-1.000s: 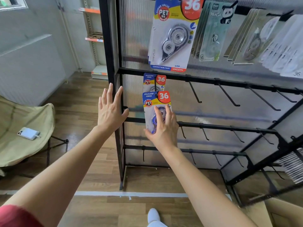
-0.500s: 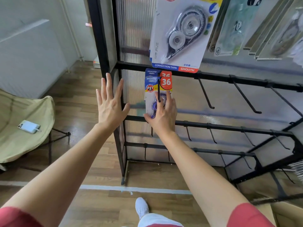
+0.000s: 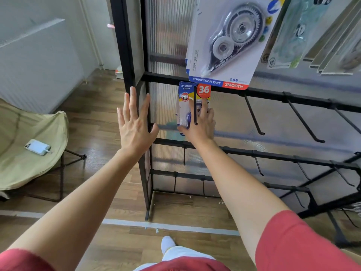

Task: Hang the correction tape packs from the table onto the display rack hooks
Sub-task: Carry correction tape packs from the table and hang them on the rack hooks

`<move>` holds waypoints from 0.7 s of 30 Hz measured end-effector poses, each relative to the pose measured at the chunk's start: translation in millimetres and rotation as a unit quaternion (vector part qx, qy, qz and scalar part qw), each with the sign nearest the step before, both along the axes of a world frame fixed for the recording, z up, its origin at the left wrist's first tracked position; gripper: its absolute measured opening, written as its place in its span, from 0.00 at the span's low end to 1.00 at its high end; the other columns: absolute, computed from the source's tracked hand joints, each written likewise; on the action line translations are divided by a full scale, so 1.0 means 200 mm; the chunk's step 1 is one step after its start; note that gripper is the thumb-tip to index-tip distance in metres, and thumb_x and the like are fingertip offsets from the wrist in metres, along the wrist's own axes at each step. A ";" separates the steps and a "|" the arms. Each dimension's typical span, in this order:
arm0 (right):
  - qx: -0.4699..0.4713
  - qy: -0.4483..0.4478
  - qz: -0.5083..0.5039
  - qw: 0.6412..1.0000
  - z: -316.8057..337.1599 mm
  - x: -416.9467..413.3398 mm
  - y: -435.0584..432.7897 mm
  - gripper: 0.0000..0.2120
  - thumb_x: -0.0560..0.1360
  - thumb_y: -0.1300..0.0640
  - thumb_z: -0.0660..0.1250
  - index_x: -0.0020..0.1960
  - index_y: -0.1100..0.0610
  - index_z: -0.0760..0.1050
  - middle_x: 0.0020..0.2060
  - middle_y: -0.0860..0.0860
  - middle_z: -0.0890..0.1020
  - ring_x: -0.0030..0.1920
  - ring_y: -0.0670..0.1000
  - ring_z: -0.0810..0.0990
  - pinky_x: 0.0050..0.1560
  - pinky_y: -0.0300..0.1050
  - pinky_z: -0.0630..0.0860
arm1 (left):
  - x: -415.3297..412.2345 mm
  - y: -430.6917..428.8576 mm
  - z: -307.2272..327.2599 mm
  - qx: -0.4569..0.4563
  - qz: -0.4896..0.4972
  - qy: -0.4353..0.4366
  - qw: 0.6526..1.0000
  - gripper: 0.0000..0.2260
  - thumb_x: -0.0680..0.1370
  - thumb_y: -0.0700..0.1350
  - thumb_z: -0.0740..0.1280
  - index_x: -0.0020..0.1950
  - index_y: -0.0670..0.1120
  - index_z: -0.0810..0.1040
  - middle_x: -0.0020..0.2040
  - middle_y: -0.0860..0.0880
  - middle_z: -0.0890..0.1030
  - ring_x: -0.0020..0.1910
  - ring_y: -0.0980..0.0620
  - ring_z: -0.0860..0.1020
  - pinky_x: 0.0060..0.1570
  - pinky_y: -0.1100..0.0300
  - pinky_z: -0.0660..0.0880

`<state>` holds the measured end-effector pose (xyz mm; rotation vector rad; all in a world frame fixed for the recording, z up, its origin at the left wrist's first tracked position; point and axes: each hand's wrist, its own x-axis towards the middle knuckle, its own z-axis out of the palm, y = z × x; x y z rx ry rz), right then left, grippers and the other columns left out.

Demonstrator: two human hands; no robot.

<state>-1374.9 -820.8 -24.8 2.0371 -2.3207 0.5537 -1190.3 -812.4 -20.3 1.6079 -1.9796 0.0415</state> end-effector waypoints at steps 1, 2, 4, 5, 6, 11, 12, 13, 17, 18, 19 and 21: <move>0.007 0.001 0.008 1.000 0.00 -0.01 0.00 0.44 0.73 0.44 0.70 0.78 0.50 0.47 0.77 0.58 0.45 0.75 0.64 0.50 0.70 0.61 0.64 | 0.01 0.00 0.00 0.002 -0.003 -0.003 1.000 0.37 0.76 0.51 0.67 0.79 0.52 0.50 0.79 0.45 0.39 0.77 0.45 0.39 0.73 0.43 0.43; 0.012 0.003 0.015 1.000 0.01 -0.02 0.01 0.44 0.73 0.45 0.70 0.78 0.50 0.46 0.77 0.58 0.45 0.75 0.65 0.49 0.70 0.61 0.64 | 0.01 0.00 0.01 0.004 -0.006 -0.007 1.000 0.37 0.76 0.51 0.67 0.79 0.52 0.50 0.79 0.45 0.39 0.77 0.45 0.39 0.73 0.43 0.42; 0.019 0.011 0.019 1.000 0.02 -0.03 0.04 0.44 0.74 0.46 0.70 0.78 0.51 0.46 0.77 0.58 0.44 0.75 0.65 0.49 0.69 0.62 0.65 | 0.02 0.01 0.02 0.007 -0.009 -0.013 1.000 0.37 0.76 0.51 0.67 0.79 0.52 0.49 0.78 0.45 0.39 0.77 0.45 0.39 0.73 0.43 0.42; 0.020 0.019 0.018 0.999 0.02 -0.03 0.06 0.43 0.74 0.46 0.70 0.78 0.51 0.46 0.77 0.58 0.44 0.75 0.65 0.49 0.69 0.61 0.66 | 0.03 0.01 0.02 0.008 -0.010 -0.016 1.000 0.37 0.76 0.51 0.67 0.79 0.52 0.49 0.78 0.45 0.39 0.77 0.45 0.39 0.73 0.42 0.43; 0.021 0.028 0.015 0.999 0.03 -0.03 0.08 0.43 0.74 0.46 0.69 0.78 0.51 0.46 0.77 0.58 0.44 0.75 0.64 0.50 0.68 0.61 0.66 | 0.03 0.02 0.02 0.011 -0.010 -0.018 1.000 0.37 0.76 0.51 0.67 0.79 0.52 0.50 0.78 0.45 0.38 0.77 0.45 0.39 0.73 0.42 0.43; 0.050 0.047 0.011 0.998 0.05 -0.04 0.26 0.41 0.77 0.47 0.65 0.79 0.50 0.41 0.77 0.58 0.44 0.76 0.64 0.50 0.71 0.61 0.62 | 0.05 0.04 0.06 0.030 -0.023 -0.037 0.999 0.37 0.76 0.51 0.68 0.79 0.50 0.50 0.78 0.44 0.37 0.77 0.44 0.38 0.73 0.41 0.44; 0.057 0.050 0.009 0.997 0.04 -0.04 0.30 0.40 0.78 0.47 0.64 0.78 0.49 0.40 0.77 0.58 0.44 0.76 0.64 0.50 0.72 0.61 0.60 | 0.05 0.05 0.08 0.035 -0.026 -0.043 0.998 0.37 0.76 0.51 0.68 0.79 0.50 0.51 0.78 0.44 0.36 0.77 0.44 0.39 0.73 0.41 0.44; 0.060 0.051 0.008 0.997 0.04 -0.05 0.35 0.40 0.78 0.47 0.64 0.78 0.49 0.41 0.78 0.58 0.44 0.76 0.64 0.50 0.72 0.60 0.59 | 0.05 0.06 0.09 0.040 -0.031 -0.046 0.998 0.37 0.76 0.51 0.68 0.79 0.49 0.51 0.78 0.43 0.36 0.77 0.43 0.39 0.73 0.41 0.43; 0.070 0.051 -0.004 0.996 0.01 -0.06 0.55 0.36 0.79 0.48 0.62 0.78 0.51 0.45 0.77 0.58 0.49 0.76 0.63 0.50 0.72 0.61 0.57 | 0.02 0.15 0.14 0.048 -0.053 -0.037 0.997 0.36 0.76 0.50 0.67 0.79 0.49 0.51 0.78 0.42 0.40 0.77 0.42 0.41 0.73 0.42 0.40; 0.073 0.050 -0.008 0.996 0.00 -0.06 0.60 0.36 0.79 0.47 0.62 0.79 0.51 0.45 0.77 0.58 0.50 0.76 0.62 0.51 0.71 0.61 0.58 | 0.01 0.19 0.13 0.049 -0.065 -0.041 0.996 0.36 0.76 0.50 0.67 0.79 0.49 0.51 0.79 0.42 0.41 0.77 0.42 0.41 0.73 0.43 0.40; 0.082 0.047 -0.012 0.995 -0.02 -0.07 0.64 0.35 0.79 0.47 0.60 0.79 0.51 0.45 0.77 0.58 0.50 0.76 0.62 0.51 0.71 0.61 0.57 | 0.00 0.24 0.10 0.055 -0.077 -0.048 0.994 0.36 0.76 0.50 0.67 0.79 0.49 0.51 0.79 0.42 0.41 0.77 0.42 0.40 0.73 0.43 0.39; 0.101 0.043 -0.020 0.994 -0.06 -0.07 0.74 0.34 0.80 0.47 0.60 0.79 0.51 0.45 0.77 0.58 0.49 0.76 0.61 0.51 0.72 0.61 0.55 | -0.02 0.36 0.03 0.082 -0.092 -0.065 0.990 0.36 0.76 0.50 0.67 0.79 0.50 0.50 0.79 0.43 0.42 0.77 0.42 0.40 0.73 0.44 0.40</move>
